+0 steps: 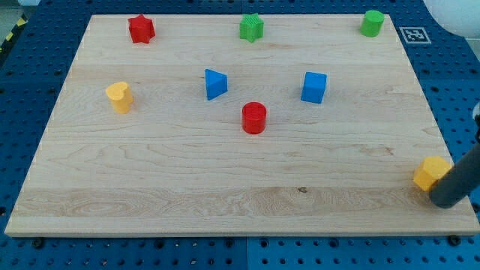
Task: Place the yellow hexagon to the right center of the board
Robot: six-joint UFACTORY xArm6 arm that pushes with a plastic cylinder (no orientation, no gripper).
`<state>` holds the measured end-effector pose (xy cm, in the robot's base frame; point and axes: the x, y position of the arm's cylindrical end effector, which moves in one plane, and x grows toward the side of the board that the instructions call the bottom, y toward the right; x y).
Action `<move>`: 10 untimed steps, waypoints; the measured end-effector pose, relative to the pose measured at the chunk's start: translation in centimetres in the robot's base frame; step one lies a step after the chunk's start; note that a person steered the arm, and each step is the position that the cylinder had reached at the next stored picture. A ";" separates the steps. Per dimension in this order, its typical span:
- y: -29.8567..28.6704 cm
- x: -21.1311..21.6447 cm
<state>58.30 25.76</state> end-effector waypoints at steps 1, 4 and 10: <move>0.3 -0.2; 0.5 -2.5; 0.2 -5.5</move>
